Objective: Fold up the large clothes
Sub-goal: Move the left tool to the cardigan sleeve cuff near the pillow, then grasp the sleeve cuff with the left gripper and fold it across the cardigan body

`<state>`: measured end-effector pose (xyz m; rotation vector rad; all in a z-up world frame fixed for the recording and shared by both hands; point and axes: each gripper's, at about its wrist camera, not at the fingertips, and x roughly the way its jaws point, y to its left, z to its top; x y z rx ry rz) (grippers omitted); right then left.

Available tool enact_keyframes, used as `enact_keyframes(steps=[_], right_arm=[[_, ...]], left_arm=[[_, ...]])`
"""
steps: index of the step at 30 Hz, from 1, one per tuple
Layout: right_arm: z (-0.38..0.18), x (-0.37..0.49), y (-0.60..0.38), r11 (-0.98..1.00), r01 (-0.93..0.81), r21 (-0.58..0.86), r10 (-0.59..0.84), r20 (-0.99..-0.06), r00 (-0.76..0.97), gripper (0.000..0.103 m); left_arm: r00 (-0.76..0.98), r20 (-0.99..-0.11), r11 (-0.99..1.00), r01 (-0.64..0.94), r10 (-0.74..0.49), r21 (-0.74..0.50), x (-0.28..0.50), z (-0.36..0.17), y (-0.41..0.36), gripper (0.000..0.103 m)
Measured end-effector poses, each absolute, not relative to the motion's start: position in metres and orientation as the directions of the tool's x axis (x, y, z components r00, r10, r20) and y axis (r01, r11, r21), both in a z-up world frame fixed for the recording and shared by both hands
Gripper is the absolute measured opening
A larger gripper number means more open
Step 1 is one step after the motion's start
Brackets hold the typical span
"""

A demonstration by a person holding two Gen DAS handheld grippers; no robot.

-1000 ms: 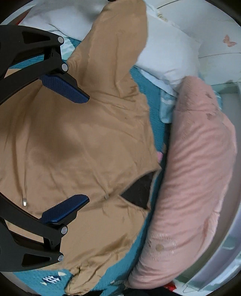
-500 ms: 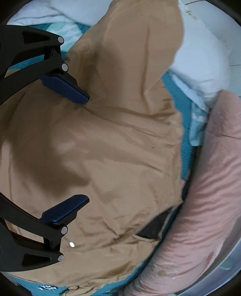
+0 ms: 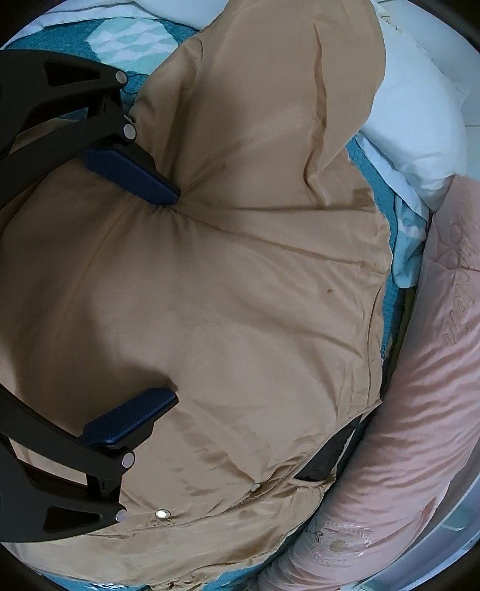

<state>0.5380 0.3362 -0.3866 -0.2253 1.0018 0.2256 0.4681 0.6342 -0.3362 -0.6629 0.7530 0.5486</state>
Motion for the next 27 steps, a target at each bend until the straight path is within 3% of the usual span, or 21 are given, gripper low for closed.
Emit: enact_keyframes(steps=[1,4,6,7,8,9,15,20,24,27], right_arm=[[-0.387,0.538,0.335,0.954,-0.288,-0.076,0.089,-0.850,0.519,0.096],[-0.387,0.537,0.334,0.955,-0.288,-0.067,0.098,-0.848,0.520,0.096],[-0.387,0.537,0.334,0.955,-0.288,-0.063,0.101,-0.848,0.520,0.096],[-0.387,0.537,0.334,0.956,-0.289,-0.058,0.105,-0.849,0.518,0.096],[-0.387,0.537,0.333,0.956,-0.289,-0.054,0.108,-0.849,0.518,0.096],[-0.387,0.537,0.333,0.956,-0.290,-0.053,0.110,-0.848,0.518,0.096],[-0.390,0.536,0.333,0.956,-0.291,-0.049,0.118,-0.840,0.529,0.096],[-0.388,0.538,0.327,0.959,-0.284,-0.006,0.149,-0.840,0.522,0.096],[-0.363,0.537,0.296,0.949,-0.272,0.160,0.284,-0.811,0.511,0.096],[-0.339,0.530,0.259,0.960,-0.257,0.110,0.241,-0.791,0.563,0.096]], left_arm=[[0.612,-0.760,0.670,-0.661,0.221,-0.338,0.470,-0.336,0.633,0.095],[0.567,-0.781,0.657,-0.698,0.262,-0.286,0.479,-0.339,0.629,0.051],[0.555,-0.786,0.653,-0.707,0.274,-0.271,0.482,-0.343,0.629,0.045],[0.559,-0.785,0.656,-0.702,0.267,-0.277,0.482,-0.342,0.629,0.035],[0.572,-0.780,0.664,-0.690,0.255,-0.288,0.482,-0.340,0.628,0.018],[0.588,-0.771,0.671,-0.677,0.245,-0.303,0.482,-0.337,0.624,0.012],[0.686,-0.659,0.782,-0.577,0.308,-0.235,0.486,-0.286,0.562,0.010],[0.788,-0.584,0.852,-0.432,0.196,-0.297,0.498,-0.243,0.497,0.010],[0.805,-0.575,0.880,-0.370,0.145,-0.297,0.516,-0.231,0.450,0.010],[0.817,-0.562,0.914,-0.316,0.128,-0.252,0.533,-0.227,0.400,0.011]])
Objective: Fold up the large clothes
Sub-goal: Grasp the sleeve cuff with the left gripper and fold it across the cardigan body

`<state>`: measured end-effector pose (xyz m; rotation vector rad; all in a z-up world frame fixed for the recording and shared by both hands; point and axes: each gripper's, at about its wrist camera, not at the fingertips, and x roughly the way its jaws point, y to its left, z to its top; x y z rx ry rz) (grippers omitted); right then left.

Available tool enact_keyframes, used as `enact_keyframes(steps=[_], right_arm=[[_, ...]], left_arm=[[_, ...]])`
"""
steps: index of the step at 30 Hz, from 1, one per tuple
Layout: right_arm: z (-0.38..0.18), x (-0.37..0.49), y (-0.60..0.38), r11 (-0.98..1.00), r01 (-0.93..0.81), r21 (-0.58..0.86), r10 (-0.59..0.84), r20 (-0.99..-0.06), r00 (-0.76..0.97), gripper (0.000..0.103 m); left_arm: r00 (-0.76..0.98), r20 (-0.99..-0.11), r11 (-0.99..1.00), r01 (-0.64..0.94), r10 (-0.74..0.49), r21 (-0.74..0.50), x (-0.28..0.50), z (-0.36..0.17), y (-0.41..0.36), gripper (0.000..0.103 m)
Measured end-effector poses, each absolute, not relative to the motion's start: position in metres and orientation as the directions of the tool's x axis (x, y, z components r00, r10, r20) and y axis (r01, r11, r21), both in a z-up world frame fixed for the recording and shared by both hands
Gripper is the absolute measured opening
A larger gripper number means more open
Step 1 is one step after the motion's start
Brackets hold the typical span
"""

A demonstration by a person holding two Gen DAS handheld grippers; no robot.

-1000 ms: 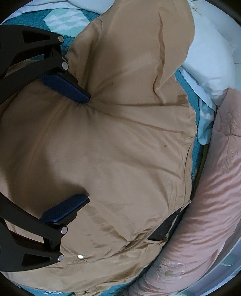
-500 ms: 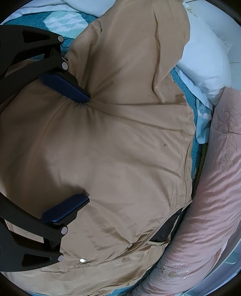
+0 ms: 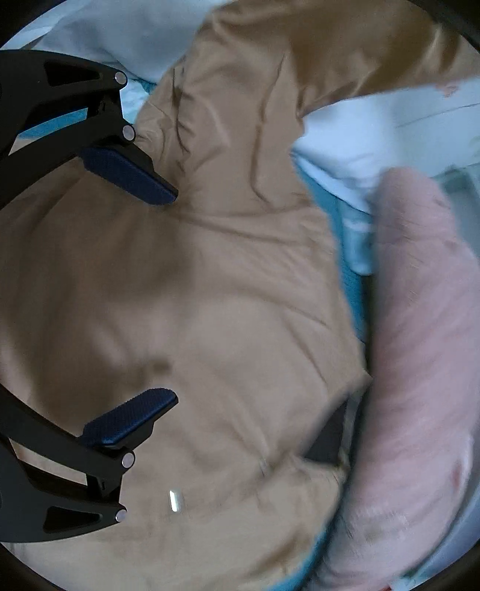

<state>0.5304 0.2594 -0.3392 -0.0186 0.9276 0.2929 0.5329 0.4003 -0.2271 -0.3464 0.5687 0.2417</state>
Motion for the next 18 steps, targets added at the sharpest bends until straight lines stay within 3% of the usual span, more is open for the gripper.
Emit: enact_keyframes(steps=[7,12,18], right_arm=[[-0.323,0.530,0.139,0.991,-0.117,-0.059,0.025,-0.790,0.613,0.096],[-0.331,0.524,0.053,0.989,0.011,-0.147,-0.124,-0.789,0.602,0.096],[-0.338,0.514,-0.018,0.985,0.134,-0.108,-0.166,-0.801,0.574,0.096]], left_arm=[[0.809,-0.587,0.943,-0.176,-0.025,-0.282,0.578,-0.250,0.276,0.011],[0.778,-0.625,0.961,-0.124,-0.060,-0.247,0.616,-0.289,0.195,0.011],[0.717,-0.689,0.964,-0.094,-0.107,-0.248,0.650,-0.348,0.136,0.011]])
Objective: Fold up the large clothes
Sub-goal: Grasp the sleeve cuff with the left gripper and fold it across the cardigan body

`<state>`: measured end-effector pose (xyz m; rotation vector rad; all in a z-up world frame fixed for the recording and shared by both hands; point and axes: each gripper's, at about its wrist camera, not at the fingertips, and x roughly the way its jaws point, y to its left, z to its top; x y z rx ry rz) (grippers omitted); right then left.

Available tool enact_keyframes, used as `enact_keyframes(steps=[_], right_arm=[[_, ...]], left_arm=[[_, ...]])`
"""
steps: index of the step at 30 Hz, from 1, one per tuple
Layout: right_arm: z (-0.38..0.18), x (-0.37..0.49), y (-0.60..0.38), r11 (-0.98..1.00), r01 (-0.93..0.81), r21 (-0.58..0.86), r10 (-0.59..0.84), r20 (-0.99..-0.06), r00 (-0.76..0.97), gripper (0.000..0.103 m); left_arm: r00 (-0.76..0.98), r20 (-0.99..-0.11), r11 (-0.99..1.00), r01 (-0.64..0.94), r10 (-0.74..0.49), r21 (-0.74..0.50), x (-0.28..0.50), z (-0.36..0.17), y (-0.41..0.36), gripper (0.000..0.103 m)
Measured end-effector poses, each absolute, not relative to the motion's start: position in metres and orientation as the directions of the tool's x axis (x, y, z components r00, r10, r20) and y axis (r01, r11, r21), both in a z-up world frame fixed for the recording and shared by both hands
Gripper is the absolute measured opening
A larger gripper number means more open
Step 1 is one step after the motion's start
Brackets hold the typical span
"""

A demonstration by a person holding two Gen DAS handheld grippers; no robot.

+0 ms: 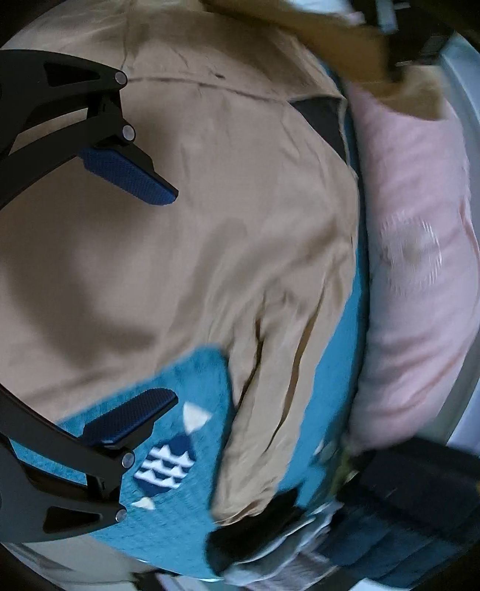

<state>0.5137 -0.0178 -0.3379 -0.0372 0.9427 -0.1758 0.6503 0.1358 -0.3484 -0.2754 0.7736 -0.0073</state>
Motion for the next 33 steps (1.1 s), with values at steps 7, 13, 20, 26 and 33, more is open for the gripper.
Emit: enact_keyframes(steps=[7,13,20,26,33], right_arm=[[-0.354,0.515,-0.043,0.984,0.168,-0.066,-0.148,-0.830,0.537,0.096],[-0.360,0.514,-0.049,0.984,0.170,-0.060,-0.143,-0.833,0.534,0.096],[-0.369,0.520,-0.055,0.981,0.190,-0.038,-0.129,-0.859,0.496,0.096],[-0.373,0.521,-0.059,0.981,0.194,-0.018,-0.111,-0.871,0.478,0.096],[-0.338,0.518,-0.103,0.953,0.291,0.083,-0.093,-0.835,0.542,0.096]], left_arm=[[0.621,-0.776,0.987,-0.024,-0.109,-0.157,0.658,-0.407,0.083,0.016],[0.528,-0.823,0.977,0.068,-0.208,-0.203,0.656,-0.436,0.074,0.074],[0.540,-0.746,0.914,0.123,-0.390,-0.388,0.643,-0.405,0.088,0.090],[0.574,-0.800,0.983,0.051,-0.173,-0.177,0.647,-0.387,0.096,0.090],[0.559,-0.824,0.985,0.170,-0.091,0.006,0.639,-0.412,0.037,0.090]])
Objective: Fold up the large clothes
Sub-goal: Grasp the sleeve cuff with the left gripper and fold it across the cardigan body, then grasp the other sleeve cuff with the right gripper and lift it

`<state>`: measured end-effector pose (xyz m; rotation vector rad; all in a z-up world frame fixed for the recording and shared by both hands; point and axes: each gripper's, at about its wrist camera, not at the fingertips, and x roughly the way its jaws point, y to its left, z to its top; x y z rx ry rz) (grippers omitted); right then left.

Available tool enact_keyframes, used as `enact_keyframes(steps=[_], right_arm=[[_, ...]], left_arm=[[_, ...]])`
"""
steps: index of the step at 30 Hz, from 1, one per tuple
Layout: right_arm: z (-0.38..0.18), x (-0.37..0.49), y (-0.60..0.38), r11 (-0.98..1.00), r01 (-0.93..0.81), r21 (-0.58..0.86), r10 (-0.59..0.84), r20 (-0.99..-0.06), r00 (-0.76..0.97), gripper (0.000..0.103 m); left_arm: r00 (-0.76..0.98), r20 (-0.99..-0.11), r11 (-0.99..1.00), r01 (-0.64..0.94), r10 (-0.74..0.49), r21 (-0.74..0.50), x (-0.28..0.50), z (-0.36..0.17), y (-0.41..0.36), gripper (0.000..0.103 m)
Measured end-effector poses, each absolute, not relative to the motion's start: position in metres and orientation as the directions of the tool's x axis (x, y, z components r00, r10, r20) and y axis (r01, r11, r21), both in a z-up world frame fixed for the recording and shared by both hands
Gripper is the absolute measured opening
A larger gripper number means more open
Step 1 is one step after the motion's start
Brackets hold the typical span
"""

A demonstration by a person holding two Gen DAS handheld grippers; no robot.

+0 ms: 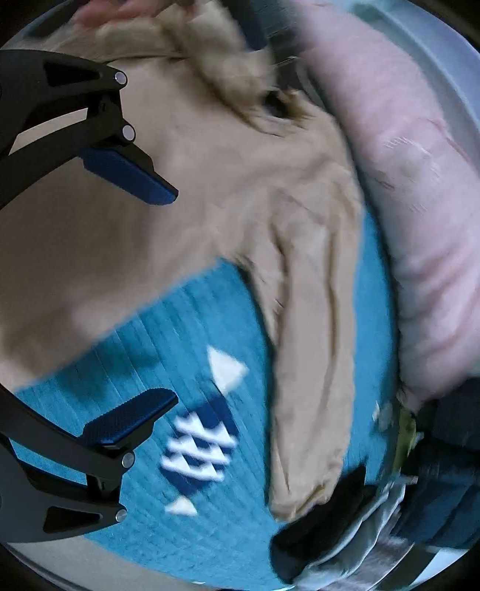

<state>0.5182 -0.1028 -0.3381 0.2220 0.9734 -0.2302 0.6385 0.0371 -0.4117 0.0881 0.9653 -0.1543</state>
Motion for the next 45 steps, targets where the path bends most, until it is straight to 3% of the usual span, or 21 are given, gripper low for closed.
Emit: enact_keyframes(steps=[4,9,14,25,26,28,29,31,33,37,45], right_arm=[[-0.325,0.523,-0.159,0.908,0.392,0.151,-0.110,-0.815,0.569,0.096],[-0.334,0.525,-0.233,0.786,0.572,0.234,-0.170,-0.808,0.564,0.096],[-0.362,0.536,-0.295,0.638,0.696,0.328,-0.156,-0.831,0.535,0.096],[-0.381,0.578,-0.312,0.660,0.676,0.327,-0.167,-0.814,0.556,0.094],[-0.381,0.578,-0.313,0.663,0.672,0.331,-0.168,-0.808,0.565,0.092],[-0.380,0.579,-0.313,0.661,0.670,0.338,-0.162,-0.807,0.568,0.058],[-0.380,0.580,-0.315,0.660,0.666,0.347,-0.152,-0.806,0.571,0.052],[-0.375,0.579,-0.314,0.672,0.644,0.365,-0.141,-0.791,0.595,0.021],[-0.362,0.580,-0.309,0.706,0.607,0.365,-0.145,-0.765,0.628,0.009],[-0.324,0.584,-0.279,0.781,0.487,0.390,-0.097,-0.695,0.712,0.006],[-0.249,0.607,-0.163,0.907,0.144,0.395,0.128,-0.586,0.800,0.006]], left_arm=[[0.473,-0.881,0.950,0.260,0.032,0.174,0.635,-0.460,0.007,0.091],[0.489,-0.871,0.978,0.196,-0.042,0.064,0.629,-0.454,0.023,0.092],[0.463,-0.885,0.979,0.195,-0.035,0.063,0.640,-0.456,0.021,0.092],[0.410,-0.912,0.979,0.194,-0.026,0.059,0.658,-0.471,0.014,0.094],[0.408,-0.913,0.980,0.192,-0.030,0.053,0.659,-0.471,0.015,0.094],[0.412,-0.911,0.979,0.195,-0.027,0.059,0.662,-0.473,0.014,0.095],[0.416,-0.909,0.979,0.195,-0.026,0.061,0.662,-0.473,0.013,0.095],[0.418,-0.908,0.980,0.194,-0.031,0.056,0.664,-0.474,0.013,0.095],[0.421,-0.907,0.979,0.197,-0.031,0.058,0.665,-0.474,0.012,0.095],[0.422,-0.906,0.978,0.200,-0.037,0.053,0.663,-0.475,0.013,0.095],[0.414,-0.907,0.970,0.242,-0.079,0.026,0.655,-0.470,0.021,0.095]])
